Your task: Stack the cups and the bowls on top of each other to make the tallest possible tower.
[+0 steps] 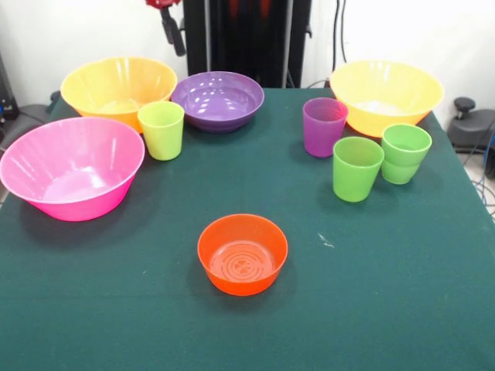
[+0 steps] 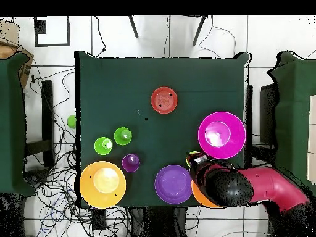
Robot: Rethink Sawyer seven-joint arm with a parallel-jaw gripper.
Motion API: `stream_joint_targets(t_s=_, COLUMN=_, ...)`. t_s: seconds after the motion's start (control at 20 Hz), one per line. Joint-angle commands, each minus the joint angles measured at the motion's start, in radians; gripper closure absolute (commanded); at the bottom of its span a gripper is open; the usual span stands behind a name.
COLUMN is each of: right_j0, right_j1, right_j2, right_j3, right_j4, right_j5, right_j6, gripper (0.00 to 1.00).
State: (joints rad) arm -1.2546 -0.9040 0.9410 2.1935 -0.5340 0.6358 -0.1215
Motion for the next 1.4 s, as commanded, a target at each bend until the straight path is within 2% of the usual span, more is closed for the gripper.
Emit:
stream_joint_targets(t_s=0.05, right_j0=0.088, right_j1=0.123, right_j2=-0.163, right_j3=0.028, right_j4=-0.105, right_j5=-0.126, right_j6=0.317, gripper=0.00)
stream_joint_targets(t_s=0.45, right_j0=0.142, right_j1=0.187, right_j2=-0.273, right_j3=0.033, right_j4=-0.132, right_j5=-0.275, right_j6=0.324, gripper=0.00)
stream_joint_targets(t_s=0.8, right_j0=0.194, right_j1=0.176, right_j2=-0.354, right_j3=0.090, right_j4=-0.119, right_j5=-0.382, right_j6=0.350, gripper=0.00)
stream_joint_targets(t_s=1.05, right_j0=0.244, right_j1=0.265, right_j2=-0.419, right_j3=0.055, right_j4=-0.125, right_j5=-0.459, right_j6=0.336, gripper=0.00)
stream_joint_targets(t_s=1.4, right_j0=0.275, right_j1=0.263, right_j2=-0.460, right_j3=0.090, right_j4=-0.099, right_j5=-0.530, right_j6=0.351, gripper=0.00)
